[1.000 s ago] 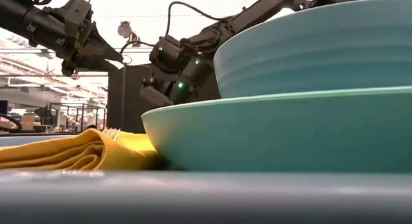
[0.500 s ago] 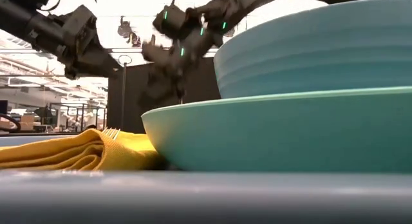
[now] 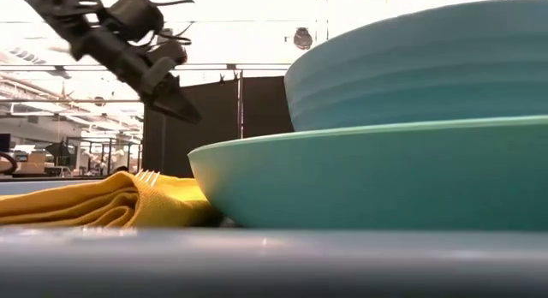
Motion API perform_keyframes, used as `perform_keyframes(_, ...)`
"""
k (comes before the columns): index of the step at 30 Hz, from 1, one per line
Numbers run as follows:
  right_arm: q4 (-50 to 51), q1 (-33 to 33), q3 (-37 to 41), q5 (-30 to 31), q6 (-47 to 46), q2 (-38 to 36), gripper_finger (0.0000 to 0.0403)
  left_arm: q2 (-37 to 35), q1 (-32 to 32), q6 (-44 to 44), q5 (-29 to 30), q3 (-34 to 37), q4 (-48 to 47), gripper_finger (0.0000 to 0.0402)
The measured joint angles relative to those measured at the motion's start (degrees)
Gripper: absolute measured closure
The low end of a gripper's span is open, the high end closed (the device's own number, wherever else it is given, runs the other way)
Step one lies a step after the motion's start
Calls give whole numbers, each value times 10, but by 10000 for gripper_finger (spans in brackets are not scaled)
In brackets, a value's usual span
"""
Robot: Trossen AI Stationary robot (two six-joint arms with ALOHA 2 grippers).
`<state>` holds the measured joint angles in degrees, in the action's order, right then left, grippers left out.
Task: Set up tray
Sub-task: Put the yellow table knife on top of the yellow table napkin
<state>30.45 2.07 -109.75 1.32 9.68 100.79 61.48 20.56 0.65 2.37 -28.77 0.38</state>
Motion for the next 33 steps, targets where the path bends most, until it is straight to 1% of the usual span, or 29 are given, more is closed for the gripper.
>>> perform_keyframes(4,54,3,0,18,-9,-31,303,79,30,-105,-64,-84,-82,195)
perform_keyframes(7,89,5,1,16,-13,-38,303,143,31,-185,-67,-158,-175,195)
perform_keyframes(11,113,6,1,16,-5,-40,303,220,35,-236,-74,-248,-284,195)
perform_keyframes(14,135,6,1,16,-1,-39,303,268,34,-273,-60,-296,-335,195)
perform_keyframes(18,170,6,1,14,-3,-48,303,325,37,-314,-13,-325,-398,195)
perform_keyframes(22,180,5,4,14,-6,-62,303,369,53,-331,-4,-327,-403,195)
perform_keyframes(24,158,5,16,14,-5,-74,303,386,61,-343,-3,-327,-393,197)
perform_keyframes(26,146,5,40,14,-6,-92,303,394,66,-360,-6,-327,-376,207)
perform_keyframes(33,41,13,163,16,-15,-159,303,397,76,-390,-17,-327,-341,254)
